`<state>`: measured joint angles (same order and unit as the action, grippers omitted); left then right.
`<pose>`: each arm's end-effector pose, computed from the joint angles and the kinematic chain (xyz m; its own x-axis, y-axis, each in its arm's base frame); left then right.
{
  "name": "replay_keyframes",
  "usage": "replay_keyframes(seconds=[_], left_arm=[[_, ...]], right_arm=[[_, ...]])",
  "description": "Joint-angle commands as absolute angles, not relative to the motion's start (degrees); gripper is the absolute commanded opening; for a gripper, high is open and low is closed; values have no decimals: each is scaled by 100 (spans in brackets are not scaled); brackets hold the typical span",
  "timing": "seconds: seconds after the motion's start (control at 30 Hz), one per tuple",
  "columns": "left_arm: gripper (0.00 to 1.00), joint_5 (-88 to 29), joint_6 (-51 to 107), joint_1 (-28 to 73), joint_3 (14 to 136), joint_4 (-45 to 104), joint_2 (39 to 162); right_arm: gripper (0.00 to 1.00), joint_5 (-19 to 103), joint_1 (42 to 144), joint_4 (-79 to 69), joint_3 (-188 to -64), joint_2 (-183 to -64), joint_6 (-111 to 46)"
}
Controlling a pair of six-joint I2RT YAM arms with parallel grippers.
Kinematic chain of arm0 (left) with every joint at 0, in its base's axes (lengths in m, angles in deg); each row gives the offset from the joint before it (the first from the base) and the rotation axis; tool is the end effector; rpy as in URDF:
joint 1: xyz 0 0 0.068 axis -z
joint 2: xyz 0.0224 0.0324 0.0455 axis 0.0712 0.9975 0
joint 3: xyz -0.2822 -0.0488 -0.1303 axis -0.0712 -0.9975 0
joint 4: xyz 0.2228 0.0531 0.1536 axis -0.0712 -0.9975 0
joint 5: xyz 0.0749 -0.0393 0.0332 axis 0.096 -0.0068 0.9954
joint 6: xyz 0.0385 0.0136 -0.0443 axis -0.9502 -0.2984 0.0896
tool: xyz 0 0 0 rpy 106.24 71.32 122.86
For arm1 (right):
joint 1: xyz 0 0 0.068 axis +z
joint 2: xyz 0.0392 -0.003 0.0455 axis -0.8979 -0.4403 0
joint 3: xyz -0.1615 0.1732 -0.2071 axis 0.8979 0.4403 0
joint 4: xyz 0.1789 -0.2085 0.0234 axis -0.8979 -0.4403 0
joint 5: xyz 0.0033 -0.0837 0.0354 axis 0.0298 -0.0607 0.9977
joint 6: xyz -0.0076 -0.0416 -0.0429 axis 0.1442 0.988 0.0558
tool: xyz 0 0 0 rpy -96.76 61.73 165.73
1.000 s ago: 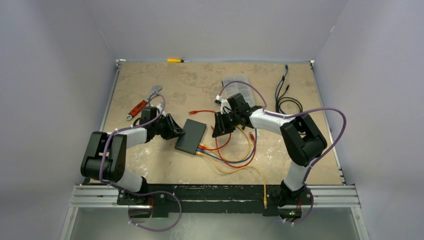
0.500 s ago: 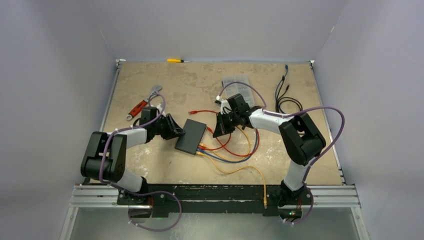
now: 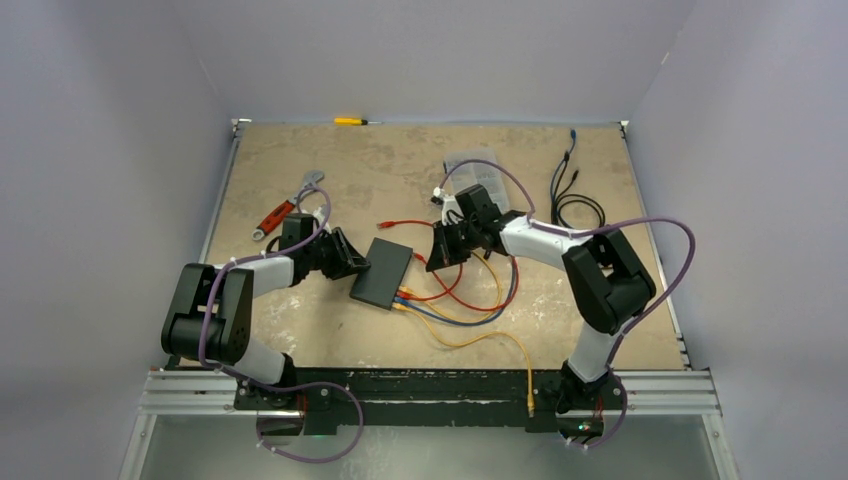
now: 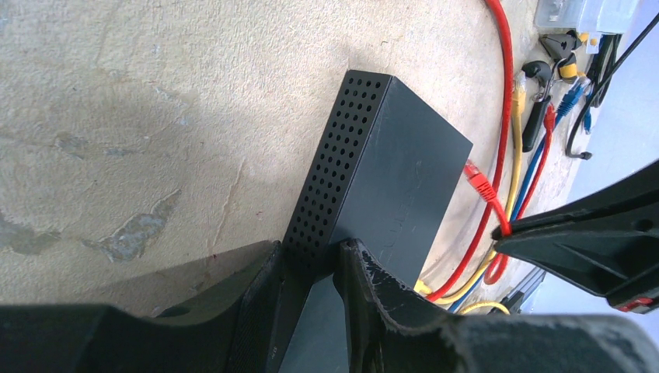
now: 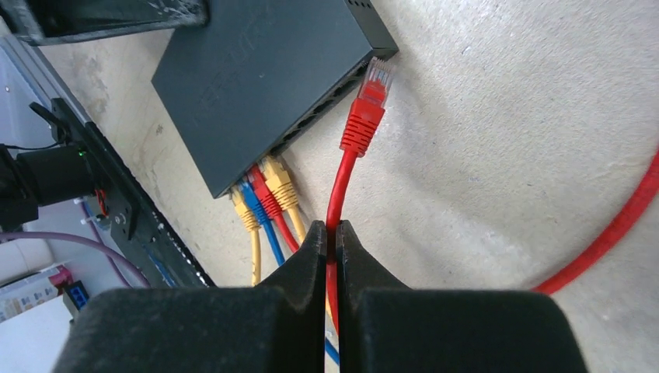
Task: Pull the plug from the switch port
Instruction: Pick up the connector from the center of the board.
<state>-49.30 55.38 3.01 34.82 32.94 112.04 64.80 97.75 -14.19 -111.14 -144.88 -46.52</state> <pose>0.2702 -0.0545 0.1544 -0.8450 -0.4605 -0.2719 -0.1657 0.7088 -0.6857 0.3111 0.2361 0.1966 -0.8715 -0.2195 -0.4386 -0.4635 0.6609 0.5902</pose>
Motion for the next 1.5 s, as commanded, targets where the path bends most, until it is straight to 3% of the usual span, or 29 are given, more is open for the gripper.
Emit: replay_keyframes(seconds=[0.0,0.57,1.0,1.47], left_arm=[[32,-4185,5180,286,3193,2594,11434],[32,-4199,5167,286,3238,2570,11440],[32,-4212,5162,287,3280,2513,11432],[32,-4225,5144,286,3275,2519,11449]], right_arm=[[0,6119,9808,-1324,-11494,-13720,-4690],[0,4817,9810,-937,-11326,-11858,-4843],[0,3975,9739,-1140,-11428,-11789,-4859],[0,4391,8306,-1217,-10995,-11422,-4939]])
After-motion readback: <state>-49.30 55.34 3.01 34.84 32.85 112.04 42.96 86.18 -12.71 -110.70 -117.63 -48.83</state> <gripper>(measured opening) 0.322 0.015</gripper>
